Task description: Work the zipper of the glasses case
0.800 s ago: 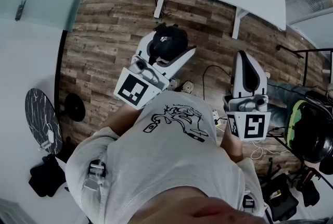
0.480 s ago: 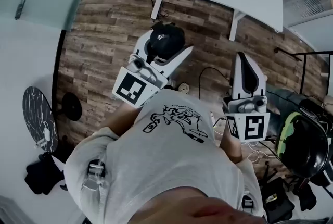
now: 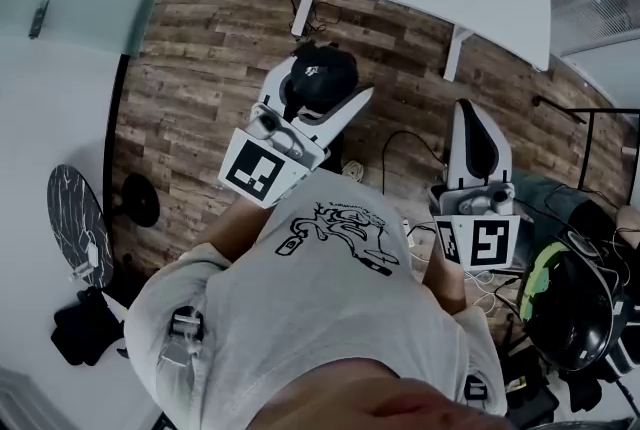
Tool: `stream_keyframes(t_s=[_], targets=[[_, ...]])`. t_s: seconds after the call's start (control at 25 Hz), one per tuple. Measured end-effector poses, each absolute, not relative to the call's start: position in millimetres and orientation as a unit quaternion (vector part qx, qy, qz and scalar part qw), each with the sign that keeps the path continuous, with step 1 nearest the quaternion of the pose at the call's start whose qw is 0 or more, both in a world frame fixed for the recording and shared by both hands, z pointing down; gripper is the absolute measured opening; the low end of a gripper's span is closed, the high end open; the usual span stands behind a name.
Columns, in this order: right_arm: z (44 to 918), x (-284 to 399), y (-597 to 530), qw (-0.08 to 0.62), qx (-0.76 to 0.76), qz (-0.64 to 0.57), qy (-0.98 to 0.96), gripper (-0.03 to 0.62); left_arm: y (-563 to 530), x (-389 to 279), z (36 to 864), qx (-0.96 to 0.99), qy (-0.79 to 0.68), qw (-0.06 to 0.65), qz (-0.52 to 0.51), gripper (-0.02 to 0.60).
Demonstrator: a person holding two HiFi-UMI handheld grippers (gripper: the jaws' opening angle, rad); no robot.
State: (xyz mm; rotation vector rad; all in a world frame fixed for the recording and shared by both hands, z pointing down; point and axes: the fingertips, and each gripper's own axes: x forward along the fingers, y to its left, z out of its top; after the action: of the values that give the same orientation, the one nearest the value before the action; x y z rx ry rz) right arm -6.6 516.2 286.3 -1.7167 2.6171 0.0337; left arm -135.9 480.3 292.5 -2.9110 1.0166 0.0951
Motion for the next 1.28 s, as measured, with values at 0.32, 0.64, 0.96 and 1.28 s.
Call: stream_keyframes(t_s=[0.32,0.64,0.96,1.28], targets=[[278,-25,445,0.003,-0.548,0.017,0.836,0.005,412,-155,287,-0.942,0.334,0.024,0.042,0.250],[255,-63,348,-0.005,-0.547,0.025,0.837,0.005,316,-187,265,-0.942,0.329,0.028,0.056,0.250],[286,-44,234,-0.001,-0.549,0.017,0.836,0.005,203,-161,297,-0.947,0.318,0.023,0.041,0.250],[277,-42,234,-0.003,-0.559,0.014,0.829,0.005,199,-156,281,-0.951,0.305,0.024,0.047,0.250]])
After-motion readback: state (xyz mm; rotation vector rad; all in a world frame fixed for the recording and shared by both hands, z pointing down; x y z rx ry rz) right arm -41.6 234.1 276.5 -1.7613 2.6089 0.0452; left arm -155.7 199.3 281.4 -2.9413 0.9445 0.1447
